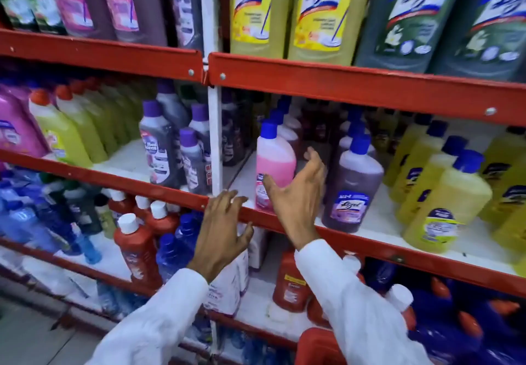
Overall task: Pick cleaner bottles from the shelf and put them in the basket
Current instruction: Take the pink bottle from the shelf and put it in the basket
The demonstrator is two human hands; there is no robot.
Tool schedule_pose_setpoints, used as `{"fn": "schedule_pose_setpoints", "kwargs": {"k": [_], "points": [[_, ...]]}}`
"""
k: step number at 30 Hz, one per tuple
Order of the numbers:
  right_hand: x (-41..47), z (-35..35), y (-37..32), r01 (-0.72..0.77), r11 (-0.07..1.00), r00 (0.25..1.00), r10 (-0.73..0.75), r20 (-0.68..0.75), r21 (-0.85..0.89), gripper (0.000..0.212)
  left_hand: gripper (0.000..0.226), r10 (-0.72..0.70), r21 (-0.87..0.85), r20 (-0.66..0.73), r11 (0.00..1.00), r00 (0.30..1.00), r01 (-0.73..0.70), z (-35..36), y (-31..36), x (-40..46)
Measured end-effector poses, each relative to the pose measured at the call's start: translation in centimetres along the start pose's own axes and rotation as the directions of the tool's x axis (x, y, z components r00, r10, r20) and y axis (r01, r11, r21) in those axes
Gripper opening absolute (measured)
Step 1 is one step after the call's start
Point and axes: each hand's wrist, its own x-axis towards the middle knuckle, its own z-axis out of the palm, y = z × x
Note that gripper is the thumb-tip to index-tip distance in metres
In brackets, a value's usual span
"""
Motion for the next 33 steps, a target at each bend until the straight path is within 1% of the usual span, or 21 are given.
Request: {"fn": "schedule_pose_setpoints", "kwargs": {"k": [2, 4, 7, 9, 12, 14, 16, 17, 18, 19, 20, 21, 22, 23, 24, 25, 26, 27, 29, 31, 33], "points": [[0.2, 2.3, -0.7, -0.164, 0.984, 0.984, 0.168, -0.054, 0.073, 0.105, 0.052, 0.019, 0.003, 0.037, 1.000, 0.999, -0.019, 1.0, -0.6, 0.1], [-0.1, 4.4, -1.2, -0.248, 0.964, 0.965, 0.254, -0.056, 0.095, 0.109, 0.052, 0.038, 0.003, 0.074, 0.999, 0.997, -0.039, 2.1, -1.2, -0.1], [0.5, 6.5, -0.7, -0.283, 0.945, 0.949, 0.301, -0.098, 0.162, 0.102, 0.053, 0.053, -0.024, 0.062, 0.998, 0.997, -0.052, 2.8, -2.1, -0.3], [1.3, 6.8, -0.3, -0.290, 0.931, 0.943, 0.317, -0.098, 0.224, 0.096, 0.053, 0.071, -0.034, 0.053, 0.997, 0.996, -0.069, 2.6, -2.3, -0.3], [2.0, 6.0, 0.2, -0.277, 0.893, 0.947, 0.316, -0.055, 0.355, 0.093, 0.052, 0.093, -0.064, 0.067, 0.994, 0.993, -0.089, 2.5, -2.5, -0.4], [2.3, 4.5, 0.0, -0.238, 0.865, 0.951, 0.301, -0.077, 0.441, 0.093, 0.051, 0.096, -0.064, 0.063, 0.994, 0.993, -0.092, 2.4, -2.6, -0.4], [3.1, 2.5, -0.6, -0.165, 0.824, 0.970, 0.234, -0.061, 0.542, 0.088, 0.050, 0.093, -0.074, 0.052, 0.993, 0.994, -0.089, 2.5, -2.6, -0.2], [3.6, 1.2, -1.0, -0.125, 0.770, 0.985, 0.172, -0.016, 0.625, 0.084, 0.049, 0.099, -0.088, 0.054, 0.992, 0.994, -0.094, 2.5, -2.3, 0.0], [4.1, 0.0, -1.3, -0.113, 0.685, 0.993, 0.108, 0.053, 0.720, 0.077, 0.049, 0.114, -0.099, 0.064, 0.989, 0.991, -0.107, 2.5, -1.8, 0.3], [4.5, -1.2, -1.4, -0.137, 0.571, 0.990, 0.044, 0.136, 0.809, 0.067, 0.049, 0.135, -0.108, 0.069, 0.986, 0.989, -0.127, 2.5, -1.3, 0.5], [4.8, -2.3, -1.6, -0.201, 0.435, 0.972, -0.019, 0.232, 0.878, 0.056, 0.047, 0.152, -0.123, 0.071, 0.982, 0.986, -0.143, 2.6, -0.8, 0.8], [4.9, -3.0, -1.9, -0.290, 0.291, 0.940, -0.093, 0.328, 0.912, 0.051, 0.045, 0.161, -0.136, 0.077, 0.979, 0.984, -0.150, 2.7, -0.2, 0.8], [5.0, -3.8, -2.1, -0.371, 0.163, 0.899, -0.185, 0.398, 0.914, 0.056, 0.042, 0.170, -0.151, 0.079, 0.976, 0.982, -0.157, 2.8, 0.4, 1.0], [5.1, -4.3, -2.3, -0.440, 0.058, 0.851, -0.290, 0.437, 0.896, 0.065, 0.041, 0.173, -0.165, 0.078, 0.974, 0.982, -0.158, 2.9, 0.9, 1.1], [5.1, -4.9, -2.4, -0.498, -0.016, 0.802, -0.389, 0.453, 0.867, 0.071, 0.041, 0.164, -0.180, 0.075, 0.972, 0.984, -0.148, 3.0, 1.4, 1.1], [5.2, -5.4, -2.6, -0.545, -0.065, 0.752, -0.477, 0.454, 0.836, 0.073, 0.041, 0.153, -0.203, 0.069, 0.970, 0.986, -0.136, 3.1, 1.7, 1.1], [5.1, -5.7, -2.8, -0.583, -0.094, 0.711, -0.539, 0.452, 0.807, 0.073, 0.039, 0.141, -0.235, 0.066, 0.964, 0.988, -0.122, 3.2, 1.7, 1.1], [5.0, -6.0, -2.9, -0.607, -0.110, 0.685, -0.574, 0.448, 0.787, 0.072, 0.036, 0.138, -0.265, 0.065, 0.957, 0.988, -0.116, 3.3, 1.8, 1.1], [4.9, -6.7, -2.6, -0.639, -0.127, 0.663, -0.590, 0.460, 0.758, 0.073, 0.032, 0.140, -0.284, 0.087, 0.952, 0.986, -0.110, 3.3, 1.7, 1.2], [4.8, -7.3, -2.0, -0.649, -0.115, 0.661, -0.575, 0.482, 0.752, 0.075, 0.032, 0.138, -0.277, 0.124, 0.956, 0.983, -0.099, 3.2, 1.7, 1.3], [4.7, -8.2, -1.5, -0.615, -0.066, 0.694, -0.519, 0.499, 0.786, 0.075, 0.033, 0.137, -0.265, 0.141, 0.959, 0.980, -0.096, 3.0, 1.9, 1.4]]}}
